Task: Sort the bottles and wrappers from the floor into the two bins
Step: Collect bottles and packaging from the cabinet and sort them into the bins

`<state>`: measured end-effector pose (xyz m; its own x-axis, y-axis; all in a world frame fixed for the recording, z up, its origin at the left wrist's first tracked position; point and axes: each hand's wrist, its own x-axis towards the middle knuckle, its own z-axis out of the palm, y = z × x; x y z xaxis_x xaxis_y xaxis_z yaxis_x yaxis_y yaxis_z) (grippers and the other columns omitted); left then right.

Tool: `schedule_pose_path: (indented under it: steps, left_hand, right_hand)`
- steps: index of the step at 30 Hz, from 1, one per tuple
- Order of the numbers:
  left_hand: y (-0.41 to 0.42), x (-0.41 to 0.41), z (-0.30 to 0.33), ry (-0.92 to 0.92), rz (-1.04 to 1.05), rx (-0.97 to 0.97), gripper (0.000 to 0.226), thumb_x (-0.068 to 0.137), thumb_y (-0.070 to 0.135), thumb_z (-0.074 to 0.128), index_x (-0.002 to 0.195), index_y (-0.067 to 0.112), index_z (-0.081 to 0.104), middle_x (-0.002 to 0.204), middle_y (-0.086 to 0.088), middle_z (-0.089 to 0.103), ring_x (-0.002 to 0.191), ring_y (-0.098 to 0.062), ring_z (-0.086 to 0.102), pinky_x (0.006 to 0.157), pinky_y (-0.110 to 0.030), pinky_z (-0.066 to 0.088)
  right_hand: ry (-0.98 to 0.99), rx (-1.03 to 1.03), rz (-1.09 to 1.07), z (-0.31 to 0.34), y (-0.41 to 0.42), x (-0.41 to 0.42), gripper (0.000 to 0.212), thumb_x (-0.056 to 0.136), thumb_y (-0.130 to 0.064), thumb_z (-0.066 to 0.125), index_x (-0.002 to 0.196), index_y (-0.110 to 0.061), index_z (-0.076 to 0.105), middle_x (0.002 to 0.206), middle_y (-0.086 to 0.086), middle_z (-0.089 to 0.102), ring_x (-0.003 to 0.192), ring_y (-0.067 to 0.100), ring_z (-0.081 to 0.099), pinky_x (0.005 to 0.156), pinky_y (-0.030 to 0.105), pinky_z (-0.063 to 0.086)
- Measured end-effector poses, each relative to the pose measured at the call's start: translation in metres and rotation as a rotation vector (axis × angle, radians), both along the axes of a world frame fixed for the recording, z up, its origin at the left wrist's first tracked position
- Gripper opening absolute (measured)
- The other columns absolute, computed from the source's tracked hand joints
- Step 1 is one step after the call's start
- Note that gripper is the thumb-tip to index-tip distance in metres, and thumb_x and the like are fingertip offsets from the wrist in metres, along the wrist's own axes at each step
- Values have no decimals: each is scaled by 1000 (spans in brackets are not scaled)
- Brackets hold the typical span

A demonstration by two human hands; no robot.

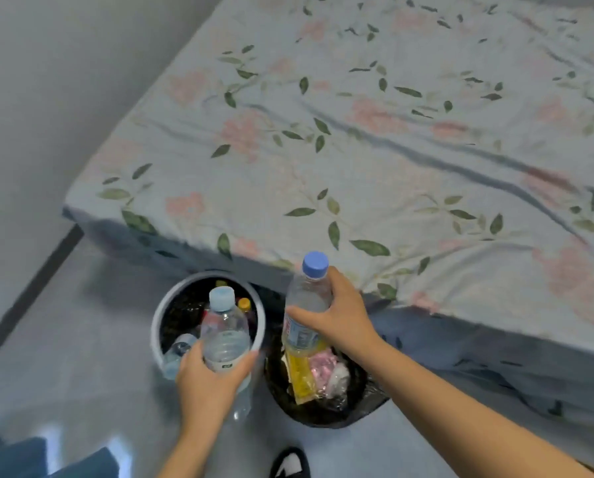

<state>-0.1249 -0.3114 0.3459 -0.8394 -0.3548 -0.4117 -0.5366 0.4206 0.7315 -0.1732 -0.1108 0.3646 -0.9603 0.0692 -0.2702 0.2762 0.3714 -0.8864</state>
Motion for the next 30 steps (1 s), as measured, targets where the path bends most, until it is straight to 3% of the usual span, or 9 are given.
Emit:
schedule_pose_path:
  steps: [3,7,13,17,22,24,27,30]
  left_hand:
    - [-48,-6,-15,17,134,19,54,60,30,88,103,18,59,97,-3,65,88,-23,62,73,-30,44]
    - [-99,-19,-49,36,284,43,66,60,32,87,115,21,53,103,0,64,92,-23,61,79,-32,46]
    - [-131,-38,-97,49,356,53,59,56,35,86,103,20,53,105,-4,63,94,-25,63,84,-42,53]
    - [-141,-54,-107,99,410,133,59,60,32,85,108,27,52,107,3,64,95,-16,63,87,-36,53]
    - [-149,-75,-105,157,387,133,66,63,30,85,120,23,52,112,4,62,98,-14,62,89,-32,52]
    - [-152,-84,-109,157,352,97,60,63,30,84,114,23,53,108,5,63,97,-14,62,87,-31,51]
    - [-153,-96,-115,145,272,44,55,65,28,84,109,26,52,99,8,61,90,-14,60,80,-28,48]
    - [-150,-104,-129,86,191,14,56,64,28,84,109,26,51,103,4,62,93,-19,61,84,-34,51]
  right_hand:
    - [-19,13,72,-19,-56,-15,59,65,-45,78,116,-34,51,118,-9,58,109,11,56,93,38,50]
    - [-63,0,69,-61,-116,-27,51,68,-41,79,110,-33,51,111,-10,60,102,9,58,90,34,50]
    - [-149,21,-15,-123,-170,-33,55,72,-33,78,117,-22,49,109,-6,57,99,12,55,80,25,41]
    - [-125,48,-83,-153,-191,-38,50,68,-30,82,106,-24,50,103,-6,58,95,12,57,81,24,42]
    - [-287,172,45,-188,-204,-37,58,66,-41,81,111,-19,49,110,-2,61,100,18,60,87,32,50]
    - [-328,192,31,-196,-207,-40,61,65,-45,79,112,-18,49,113,1,63,103,21,62,87,37,52]
    - [-389,160,-4,-196,-207,-48,62,66,-45,80,113,-16,51,113,-1,64,102,19,62,81,28,48]
    - [-382,149,14,-190,-202,-50,50,68,-37,81,100,-21,47,108,-2,64,95,14,61,77,25,45]
